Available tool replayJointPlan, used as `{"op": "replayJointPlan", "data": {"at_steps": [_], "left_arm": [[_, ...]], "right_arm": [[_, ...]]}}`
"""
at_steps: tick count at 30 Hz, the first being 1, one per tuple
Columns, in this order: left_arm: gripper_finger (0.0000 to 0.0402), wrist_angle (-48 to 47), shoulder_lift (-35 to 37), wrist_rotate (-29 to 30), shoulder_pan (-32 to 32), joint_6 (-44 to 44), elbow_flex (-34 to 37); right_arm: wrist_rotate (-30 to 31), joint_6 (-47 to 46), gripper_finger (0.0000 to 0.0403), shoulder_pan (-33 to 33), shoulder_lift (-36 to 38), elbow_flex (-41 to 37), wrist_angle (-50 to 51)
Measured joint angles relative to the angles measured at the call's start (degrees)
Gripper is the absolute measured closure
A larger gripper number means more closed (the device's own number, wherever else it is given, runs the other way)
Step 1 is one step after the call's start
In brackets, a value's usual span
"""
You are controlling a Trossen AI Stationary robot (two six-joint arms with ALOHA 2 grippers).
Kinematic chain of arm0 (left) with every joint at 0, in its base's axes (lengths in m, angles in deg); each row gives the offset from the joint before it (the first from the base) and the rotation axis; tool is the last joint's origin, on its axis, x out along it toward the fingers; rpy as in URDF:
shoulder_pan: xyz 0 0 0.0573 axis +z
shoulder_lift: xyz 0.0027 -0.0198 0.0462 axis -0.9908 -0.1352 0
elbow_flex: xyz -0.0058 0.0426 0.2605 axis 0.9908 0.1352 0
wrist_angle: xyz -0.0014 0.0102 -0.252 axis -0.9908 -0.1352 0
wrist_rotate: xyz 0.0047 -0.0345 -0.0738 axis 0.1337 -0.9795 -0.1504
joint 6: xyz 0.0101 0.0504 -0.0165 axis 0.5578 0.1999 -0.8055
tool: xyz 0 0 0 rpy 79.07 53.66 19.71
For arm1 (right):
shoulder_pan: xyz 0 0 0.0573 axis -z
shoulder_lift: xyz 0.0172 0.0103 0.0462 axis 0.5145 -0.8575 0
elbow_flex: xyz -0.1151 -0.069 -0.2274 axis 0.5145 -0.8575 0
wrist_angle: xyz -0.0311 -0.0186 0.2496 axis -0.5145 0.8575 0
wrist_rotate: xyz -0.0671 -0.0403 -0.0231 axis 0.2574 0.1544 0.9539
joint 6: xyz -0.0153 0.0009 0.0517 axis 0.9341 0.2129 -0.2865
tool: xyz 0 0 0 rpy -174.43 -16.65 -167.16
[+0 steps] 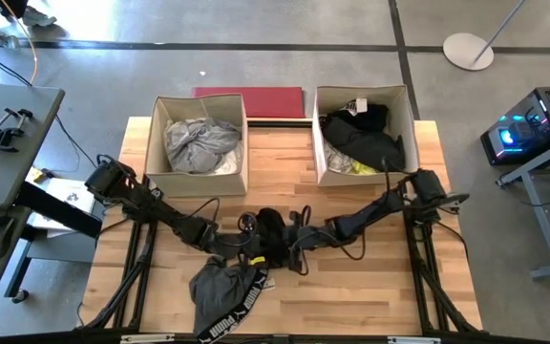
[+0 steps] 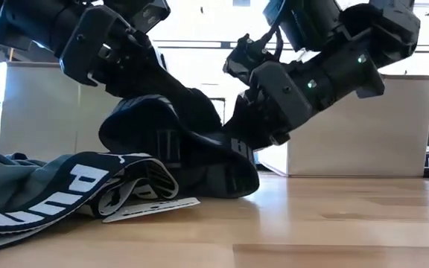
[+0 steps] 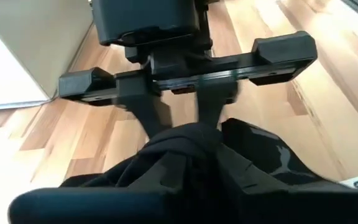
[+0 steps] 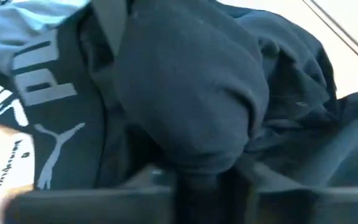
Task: Sort clothes
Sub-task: Put the black boxer into the right laundry organizer
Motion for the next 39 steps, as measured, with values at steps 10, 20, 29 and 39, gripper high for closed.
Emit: {"op": "replayJointPlan", "data": {"at_steps": [10, 20, 29, 39], "left_arm": [[0.0221, -7.7, 6.0, 3.3, -1.1, -6.3, -0.2], [0.0215, -22.8, 21.6, 15.3, -5.7, -13.1, -0.2], [0.0216, -22.1, 23.4, 16.4, -6.8, -10.6, -0.2], [0.0216, -23.1, 20.9, 16.8, -6.8, -11.0, -0.1]], "right_arm": [[16.8, -9.2, 0.0393, -5.2, 10.5, -0.1, 18.3], [65.1, 13.4, 0.0396, -19.1, 38.0, 0.0, 20.9], [77.1, 43.6, 0.0393, -12.5, 58.4, 0.0, 16.8], [63.8, 16.7, 0.0392, 9.1, 71.0, 0.0, 49.5]]}}
